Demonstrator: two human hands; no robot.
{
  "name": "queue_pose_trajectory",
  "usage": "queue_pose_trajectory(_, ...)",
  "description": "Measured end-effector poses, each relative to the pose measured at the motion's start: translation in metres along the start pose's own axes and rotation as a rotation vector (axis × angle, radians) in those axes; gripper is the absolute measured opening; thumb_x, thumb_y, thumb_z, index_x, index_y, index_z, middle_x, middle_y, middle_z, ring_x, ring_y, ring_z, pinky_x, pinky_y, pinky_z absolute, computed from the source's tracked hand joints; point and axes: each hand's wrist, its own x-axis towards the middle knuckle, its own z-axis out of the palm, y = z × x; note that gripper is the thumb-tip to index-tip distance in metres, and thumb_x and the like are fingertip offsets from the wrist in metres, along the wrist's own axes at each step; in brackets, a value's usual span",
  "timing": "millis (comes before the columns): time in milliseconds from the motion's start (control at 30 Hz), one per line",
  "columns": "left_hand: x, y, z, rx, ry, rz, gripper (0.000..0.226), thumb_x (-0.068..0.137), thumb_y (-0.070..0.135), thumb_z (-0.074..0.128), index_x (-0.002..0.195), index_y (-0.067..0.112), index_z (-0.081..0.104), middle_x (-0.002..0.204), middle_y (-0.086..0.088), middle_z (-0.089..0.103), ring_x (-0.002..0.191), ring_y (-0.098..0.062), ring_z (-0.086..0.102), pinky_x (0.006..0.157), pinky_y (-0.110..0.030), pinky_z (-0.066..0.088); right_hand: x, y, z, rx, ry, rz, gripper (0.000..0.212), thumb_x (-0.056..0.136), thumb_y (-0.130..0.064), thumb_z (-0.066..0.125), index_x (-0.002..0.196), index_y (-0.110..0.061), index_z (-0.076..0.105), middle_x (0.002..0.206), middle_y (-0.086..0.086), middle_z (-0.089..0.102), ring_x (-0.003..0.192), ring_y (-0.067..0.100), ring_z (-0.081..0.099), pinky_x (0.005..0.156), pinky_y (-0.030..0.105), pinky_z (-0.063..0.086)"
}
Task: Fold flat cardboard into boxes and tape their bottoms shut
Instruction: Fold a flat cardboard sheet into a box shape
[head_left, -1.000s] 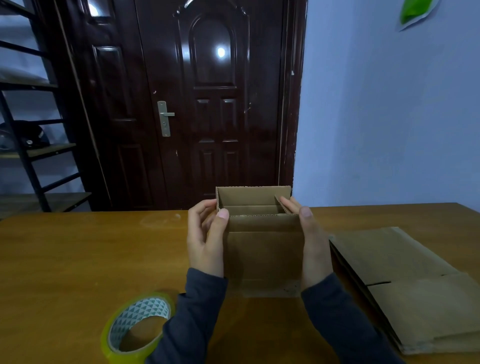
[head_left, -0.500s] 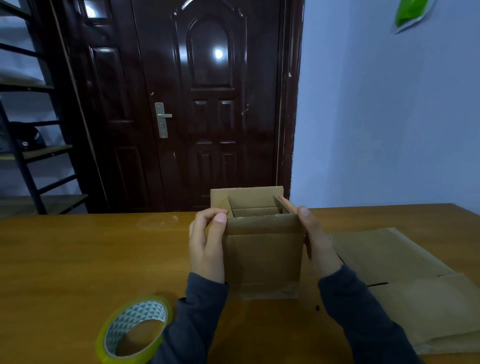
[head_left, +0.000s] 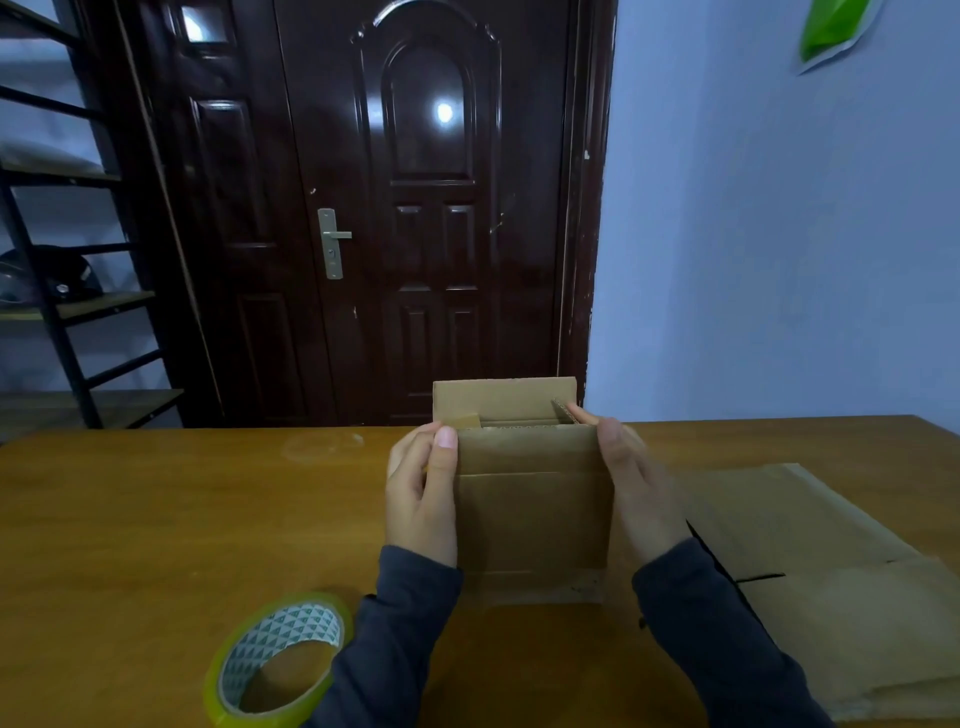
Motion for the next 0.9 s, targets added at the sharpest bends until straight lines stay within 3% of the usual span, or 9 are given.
queue_pose_trajectory(67, 0.002, -0.003, -0.001, 0.022, 0.008, -0.016, 0.020, 0.086, 0.046, 0.046, 0.089, 0.039, 0.064, 0.109, 0.014, 0.057, 0.102, 0.006, 0.054, 0.088, -0.015, 0.040, -0.005, -0.004, -0.001, -0.092, 0.049, -0.056, 0.071, 0.069, -0.087, 0.026, 0.115, -0.045, 0.061, 0.123, -0.020, 0.052, 0.110, -0.014, 0.045, 0.083, 0.011, 0.036)
queue_pose_trajectory(167, 0.003, -0.005, -0.004, 0.046, -0.008, -0.023, 0.030, 0.076, 0.058, 0.043, 0.092, 0.040, 0.062, 0.110, 0.017, 0.055, 0.101, 0.010, 0.052, 0.085, -0.012, 0.040, -0.003, -0.001, -0.007, -0.148, 0.094, -0.108, 0.062, 0.066, -0.091, 0.030, 0.099, -0.051, 0.065, 0.125, -0.021, 0.052, 0.112, -0.012, 0.044, 0.083, 0.013, 0.036)
queue_pose_trajectory(267, 0.004, -0.006, -0.004, 0.026, -0.016, -0.037, 0.036, 0.072, 0.061, 0.041, 0.092, 0.039, 0.062, 0.111, 0.016, 0.055, 0.099, 0.011, 0.052, 0.083, -0.010, 0.040, -0.004, -0.005, -0.011, -0.142, 0.128, -0.130, 0.050, 0.068, -0.083, 0.043, 0.090, -0.045, 0.068, 0.123, -0.028, 0.048, 0.108, -0.017, 0.044, 0.082, 0.015, 0.037)
queue_pose_trajectory(367, 0.004, -0.007, -0.005, 0.016, -0.022, -0.045, 0.040, 0.073, 0.061, 0.042, 0.094, 0.036, 0.064, 0.113, 0.012, 0.057, 0.101, 0.008, 0.054, 0.085, -0.010, 0.042, -0.005, -0.006, -0.013, -0.128, 0.152, -0.151, 0.036, 0.074, -0.070, 0.048, 0.085, -0.041, 0.068, 0.123, -0.024, 0.051, 0.108, -0.014, 0.048, 0.084, 0.016, 0.040)
queue_pose_trajectory(467, 0.006, -0.007, -0.006, -0.020, -0.050, -0.073, 0.038, 0.078, 0.055, 0.049, 0.099, 0.029, 0.067, 0.116, 0.005, 0.060, 0.106, -0.004, 0.057, 0.089, -0.021, 0.045, -0.006, -0.007, -0.013, -0.118, 0.122, -0.137, 0.045, 0.074, -0.070, 0.045, 0.092, -0.037, 0.069, 0.125, -0.023, 0.051, 0.110, -0.013, 0.047, 0.083, 0.013, 0.039)
queue_pose_trajectory(633, 0.008, -0.006, -0.009, -0.124, -0.055, -0.142, 0.018, 0.087, 0.032, 0.057, 0.097, 0.025, 0.070, 0.117, 0.002, 0.064, 0.101, -0.001, 0.061, 0.080, -0.011, 0.048, -0.007, -0.004, -0.011, -0.128, 0.097, -0.113, 0.036, 0.084, -0.060, 0.044, 0.100, -0.036, 0.065, 0.125, -0.026, 0.051, 0.112, -0.013, 0.045, 0.084, 0.012, 0.037)
queue_pose_trajectory(767, 0.009, -0.010, -0.008, -0.015, 0.017, -0.087, 0.011, 0.092, 0.018, 0.057, 0.099, 0.021, 0.066, 0.112, 0.005, 0.065, 0.105, -0.008, 0.059, 0.092, -0.031, 0.049, -0.006, -0.001, -0.008, -0.058, 0.073, -0.070, 0.031, 0.083, -0.050, 0.048, 0.092, -0.028, 0.067, 0.128, -0.017, 0.053, 0.115, -0.008, 0.046, 0.089, 0.016, 0.038)
queue_pose_trajectory(833, 0.010, -0.009, -0.008, -0.013, 0.045, -0.062, 0.022, 0.091, 0.012, 0.059, 0.110, 0.021, 0.057, 0.116, 0.006, 0.061, 0.102, -0.002, 0.060, 0.087, -0.026, 0.050, -0.005, 0.000, -0.006, -0.003, 0.073, -0.039, 0.029, 0.080, -0.047, 0.051, 0.098, -0.027, 0.061, 0.129, -0.013, 0.053, 0.114, -0.005, 0.049, 0.096, 0.023, 0.042)
queue_pose_trajectory(900, 0.012, -0.009, -0.009, -0.014, 0.042, -0.069, 0.042, 0.091, 0.008, 0.058, 0.127, 0.025, 0.047, 0.127, 0.010, 0.052, 0.097, 0.009, 0.059, 0.085, -0.019, 0.047, -0.004, -0.001, -0.007, 0.064, 0.071, -0.010, 0.045, 0.077, -0.044, 0.056, 0.118, -0.027, 0.050, 0.130, -0.013, 0.050, 0.111, -0.005, 0.052, 0.095, 0.023, 0.045)
